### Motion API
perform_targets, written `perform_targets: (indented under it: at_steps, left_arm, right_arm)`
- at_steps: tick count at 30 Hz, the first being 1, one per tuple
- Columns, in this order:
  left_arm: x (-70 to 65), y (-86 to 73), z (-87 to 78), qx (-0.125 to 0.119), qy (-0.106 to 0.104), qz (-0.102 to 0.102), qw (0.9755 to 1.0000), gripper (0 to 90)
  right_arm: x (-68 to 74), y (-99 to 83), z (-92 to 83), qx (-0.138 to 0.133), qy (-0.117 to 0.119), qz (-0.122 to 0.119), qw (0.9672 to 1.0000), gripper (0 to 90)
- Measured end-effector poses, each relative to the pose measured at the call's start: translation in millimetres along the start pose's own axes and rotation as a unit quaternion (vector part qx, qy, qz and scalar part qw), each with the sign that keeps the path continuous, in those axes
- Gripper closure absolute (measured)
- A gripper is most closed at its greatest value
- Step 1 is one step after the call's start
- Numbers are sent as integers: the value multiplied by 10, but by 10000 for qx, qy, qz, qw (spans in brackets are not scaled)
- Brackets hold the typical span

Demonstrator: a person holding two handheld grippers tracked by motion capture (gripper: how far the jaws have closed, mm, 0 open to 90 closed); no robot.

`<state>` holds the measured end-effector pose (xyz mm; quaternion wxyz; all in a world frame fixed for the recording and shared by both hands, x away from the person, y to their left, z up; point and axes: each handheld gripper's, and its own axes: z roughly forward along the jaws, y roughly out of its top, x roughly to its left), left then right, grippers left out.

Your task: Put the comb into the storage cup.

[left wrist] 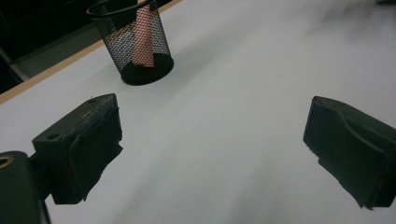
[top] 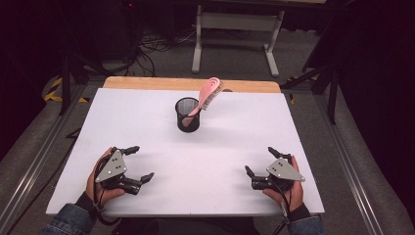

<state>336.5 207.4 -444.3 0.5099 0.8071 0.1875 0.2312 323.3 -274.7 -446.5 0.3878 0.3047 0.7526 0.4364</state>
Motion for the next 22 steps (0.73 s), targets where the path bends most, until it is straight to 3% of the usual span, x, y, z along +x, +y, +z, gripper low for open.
perform_targets:
  at_steps: [22]
  left_arm:
    - [28,4,0,-18,49,-50,10000,53]
  right_arm:
    - [-7,-13,20,25,33,16,10000,34]
